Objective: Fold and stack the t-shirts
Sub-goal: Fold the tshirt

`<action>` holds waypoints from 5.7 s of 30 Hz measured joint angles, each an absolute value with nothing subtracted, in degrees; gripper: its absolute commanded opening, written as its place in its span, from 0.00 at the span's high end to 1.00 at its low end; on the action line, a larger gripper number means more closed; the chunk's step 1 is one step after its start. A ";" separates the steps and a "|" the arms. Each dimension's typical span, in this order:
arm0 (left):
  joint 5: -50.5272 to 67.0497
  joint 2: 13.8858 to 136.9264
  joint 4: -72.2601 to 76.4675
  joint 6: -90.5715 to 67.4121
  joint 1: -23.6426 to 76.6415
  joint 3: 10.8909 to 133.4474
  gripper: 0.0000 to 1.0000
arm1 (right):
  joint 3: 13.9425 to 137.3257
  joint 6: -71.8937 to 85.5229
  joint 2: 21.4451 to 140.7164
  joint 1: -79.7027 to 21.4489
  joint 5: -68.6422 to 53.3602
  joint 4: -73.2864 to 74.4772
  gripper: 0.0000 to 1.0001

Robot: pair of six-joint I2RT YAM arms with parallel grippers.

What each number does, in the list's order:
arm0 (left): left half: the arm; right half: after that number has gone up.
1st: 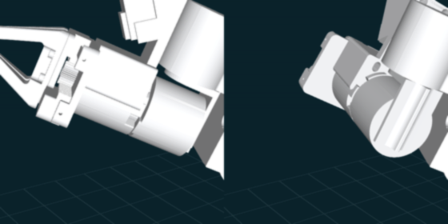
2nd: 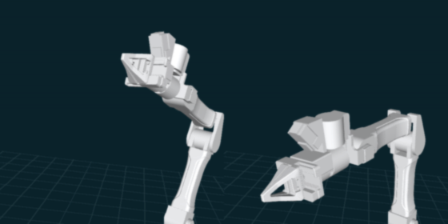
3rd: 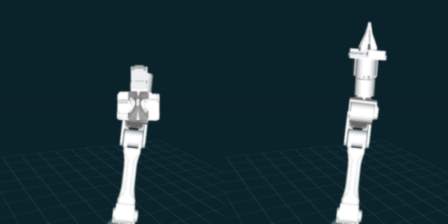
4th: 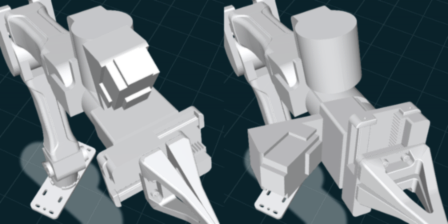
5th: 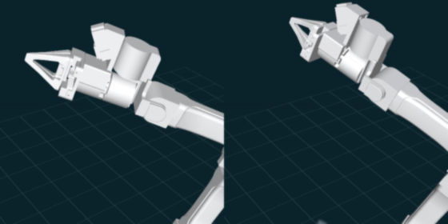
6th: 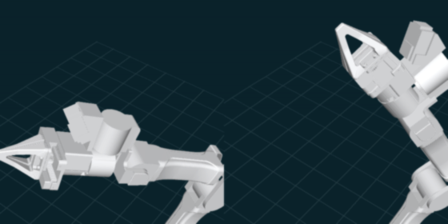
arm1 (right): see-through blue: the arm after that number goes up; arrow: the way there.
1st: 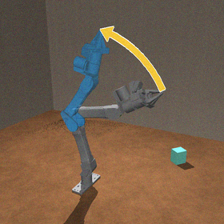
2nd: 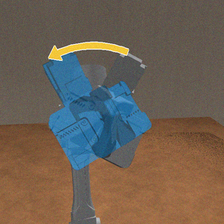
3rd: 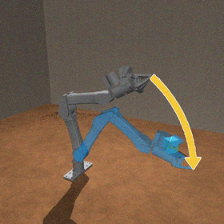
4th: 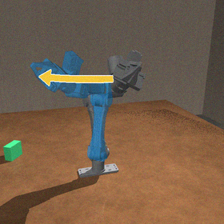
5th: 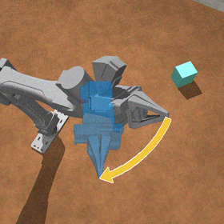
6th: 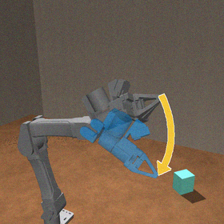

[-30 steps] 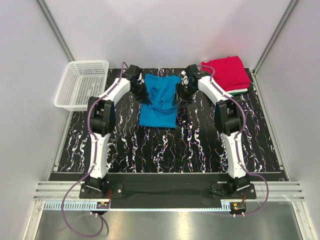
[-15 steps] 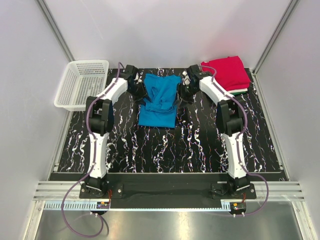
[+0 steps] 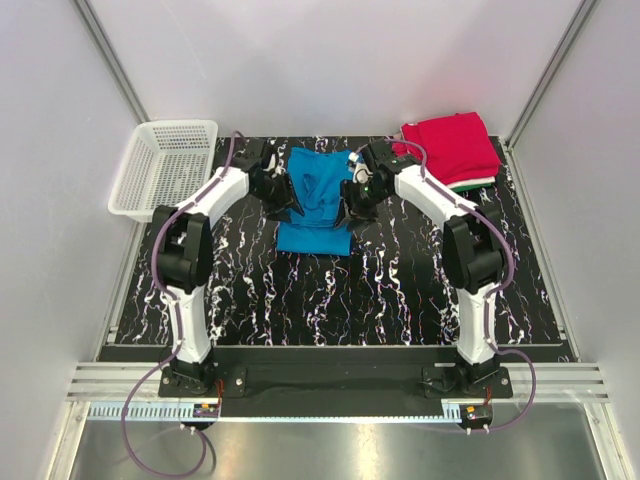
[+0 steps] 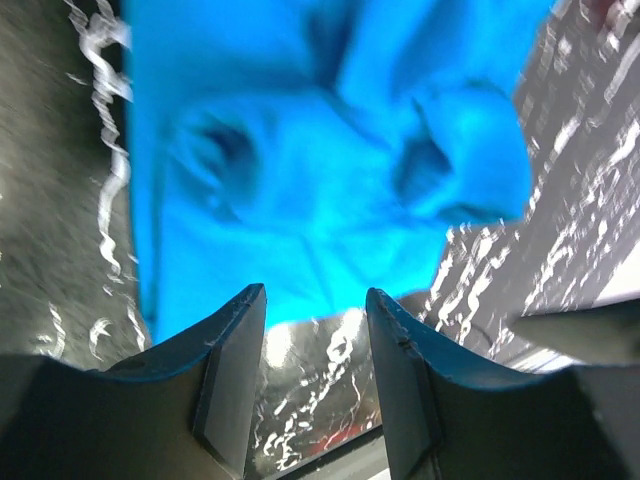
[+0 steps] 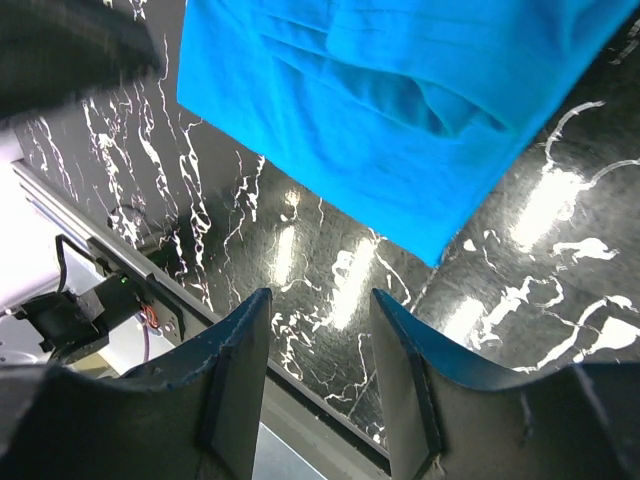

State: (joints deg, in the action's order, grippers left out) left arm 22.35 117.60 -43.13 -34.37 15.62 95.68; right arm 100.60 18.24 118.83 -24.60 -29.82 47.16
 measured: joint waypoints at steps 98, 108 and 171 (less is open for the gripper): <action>19.62 119.00 -38.02 -32.23 23.51 84.16 0.81 | 127.98 16.14 135.37 -28.42 -24.05 52.36 0.47; 18.15 118.80 -38.26 -33.52 23.51 84.14 0.84 | 118.50 17.12 135.50 -27.53 -23.68 48.53 0.48; 22.02 113.01 -30.37 -32.82 23.68 73.25 0.81 | 153.42 17.89 156.64 -24.01 -8.75 45.15 0.44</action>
